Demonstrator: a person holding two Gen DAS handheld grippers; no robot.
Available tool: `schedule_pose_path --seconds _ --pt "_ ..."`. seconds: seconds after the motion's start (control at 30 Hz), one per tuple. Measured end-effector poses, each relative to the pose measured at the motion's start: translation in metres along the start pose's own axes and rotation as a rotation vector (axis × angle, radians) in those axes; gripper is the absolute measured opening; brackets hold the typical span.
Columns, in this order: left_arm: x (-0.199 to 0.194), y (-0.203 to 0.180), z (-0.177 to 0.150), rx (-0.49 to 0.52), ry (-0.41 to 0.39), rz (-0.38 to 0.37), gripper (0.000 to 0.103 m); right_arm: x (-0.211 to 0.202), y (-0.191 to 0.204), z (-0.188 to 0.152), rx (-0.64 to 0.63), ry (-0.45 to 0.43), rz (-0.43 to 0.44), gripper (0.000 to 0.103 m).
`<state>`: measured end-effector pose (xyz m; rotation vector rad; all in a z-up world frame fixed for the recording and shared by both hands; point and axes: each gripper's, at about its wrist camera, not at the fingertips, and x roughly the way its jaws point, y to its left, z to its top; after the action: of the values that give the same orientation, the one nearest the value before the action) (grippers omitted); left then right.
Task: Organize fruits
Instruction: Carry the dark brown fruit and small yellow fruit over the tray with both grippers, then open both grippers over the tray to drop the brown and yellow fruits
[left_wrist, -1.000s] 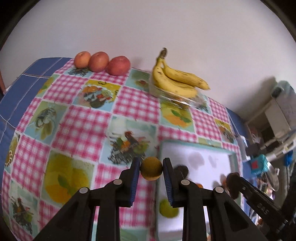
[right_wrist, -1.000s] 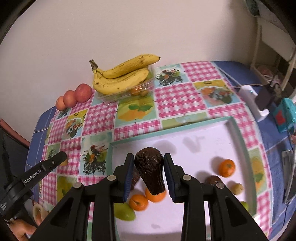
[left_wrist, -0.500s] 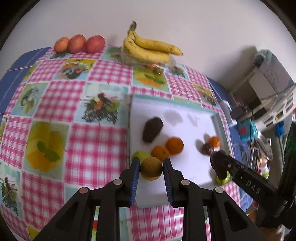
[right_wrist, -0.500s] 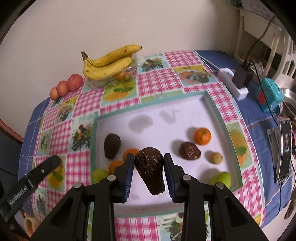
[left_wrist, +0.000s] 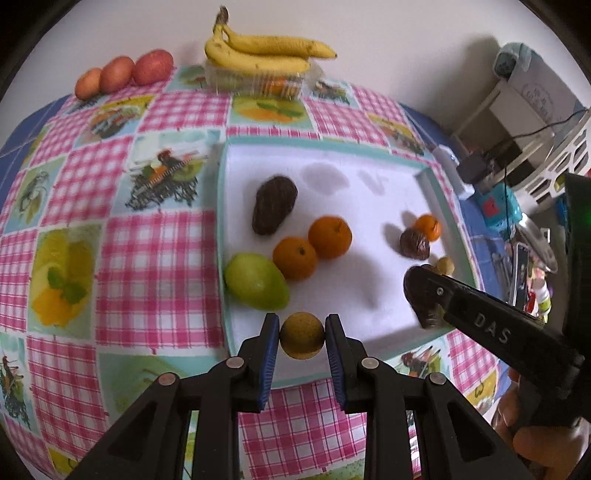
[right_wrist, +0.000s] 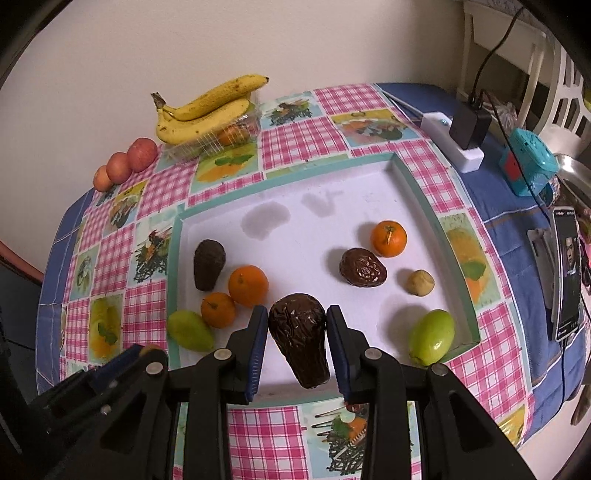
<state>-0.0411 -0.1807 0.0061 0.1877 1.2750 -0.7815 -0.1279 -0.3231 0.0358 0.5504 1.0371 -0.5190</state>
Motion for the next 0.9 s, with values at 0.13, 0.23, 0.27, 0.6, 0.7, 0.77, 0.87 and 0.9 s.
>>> schedule_pose_path --seconds 0.13,0.23,0.27,0.6,0.7,0.77,0.87,0.9 --pt "0.014 0.0 -0.003 0.001 0.035 0.019 0.027 0.02 -0.009 -0.003 0.016 0.057 -0.03 0.034" --pt "0.025 0.002 -0.006 -0.006 0.065 0.035 0.027 0.032 -0.017 -0.005 0.037 0.095 -0.033 0.034" --pt "0.028 0.003 -0.007 -0.014 0.075 0.035 0.027 0.035 -0.019 -0.005 0.04 0.1 -0.034 0.034" --pt "0.046 0.018 -0.013 -0.1 0.11 0.017 0.027 0.048 -0.021 -0.007 0.028 0.126 -0.054 0.034" --pt "0.045 0.019 -0.015 -0.104 0.108 0.015 0.028 0.052 -0.02 -0.006 0.03 0.126 -0.049 0.034" --pt "0.045 0.019 -0.016 -0.11 0.107 0.012 0.028 0.056 -0.021 -0.005 0.029 0.128 -0.052 0.034" --pt "0.045 0.021 -0.015 -0.123 0.108 0.004 0.028 0.061 -0.022 -0.004 0.037 0.136 -0.048 0.033" --pt "0.046 0.021 -0.014 -0.128 0.109 0.001 0.028 0.062 -0.022 -0.004 0.038 0.14 -0.046 0.033"
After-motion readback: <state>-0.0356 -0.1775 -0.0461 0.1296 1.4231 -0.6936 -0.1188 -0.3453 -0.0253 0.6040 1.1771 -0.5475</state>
